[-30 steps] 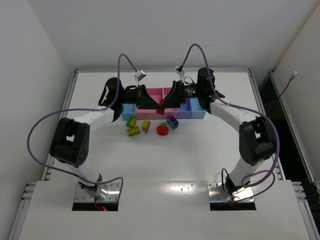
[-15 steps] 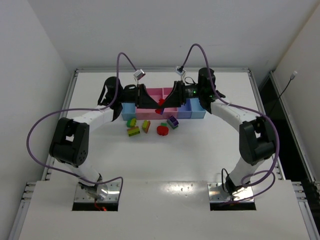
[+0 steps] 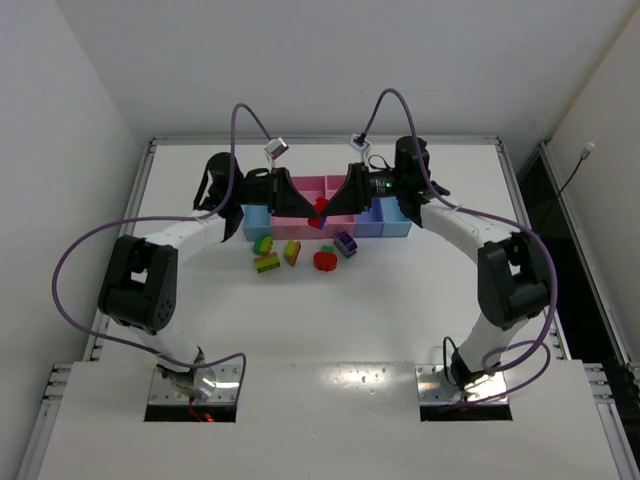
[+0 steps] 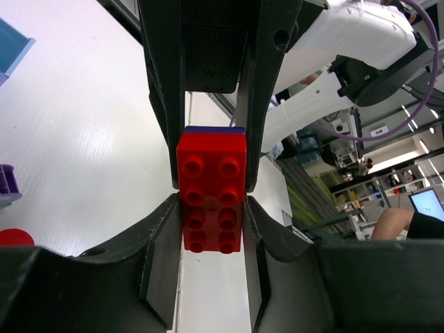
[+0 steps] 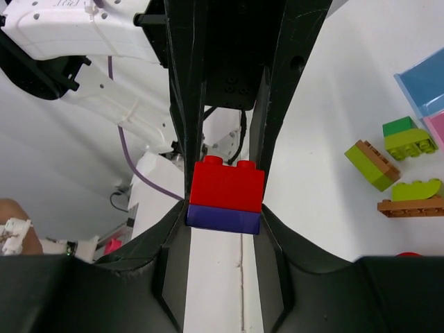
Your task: Sort the legos into containers by color
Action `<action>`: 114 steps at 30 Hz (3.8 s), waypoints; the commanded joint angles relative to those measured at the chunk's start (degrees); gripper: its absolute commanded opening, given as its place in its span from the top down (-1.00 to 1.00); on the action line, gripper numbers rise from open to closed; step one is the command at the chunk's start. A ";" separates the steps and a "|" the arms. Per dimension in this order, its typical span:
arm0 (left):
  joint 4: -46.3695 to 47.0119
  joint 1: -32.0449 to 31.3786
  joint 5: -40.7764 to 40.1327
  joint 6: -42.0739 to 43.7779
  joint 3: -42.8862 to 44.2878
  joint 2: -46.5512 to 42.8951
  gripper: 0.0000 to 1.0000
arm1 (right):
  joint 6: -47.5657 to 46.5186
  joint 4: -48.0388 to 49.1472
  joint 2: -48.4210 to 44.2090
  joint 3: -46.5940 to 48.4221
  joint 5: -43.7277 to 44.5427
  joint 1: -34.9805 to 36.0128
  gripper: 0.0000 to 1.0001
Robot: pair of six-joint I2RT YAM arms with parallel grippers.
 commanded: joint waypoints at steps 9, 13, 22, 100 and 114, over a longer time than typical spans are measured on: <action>3.02 9.83 -7.41 -0.41 1.92 0.57 1.00 | -7.64 -3.74 -3.77 -2.15 -8.10 -0.29 1.00; 7.51 13.17 -7.95 -4.12 1.92 1.11 1.00 | -10.46 -6.47 -4.91 -3.74 -8.10 -1.35 1.00; -39.20 7.48 -25.66 34.21 9.56 -3.20 1.00 | -28.01 -28.06 -6.58 -0.50 6.20 -8.99 1.00; -53.25 -26.19 -59.17 70.07 -4.66 -15.94 -1.00 | -34.54 -36.52 -14.32 -0.40 35.23 -15.59 -0.41; -58.41 -32.60 -81.86 29.56 3.95 -8.12 -0.98 | -34.01 -36.52 -12.74 0.12 33.56 -17.96 -0.41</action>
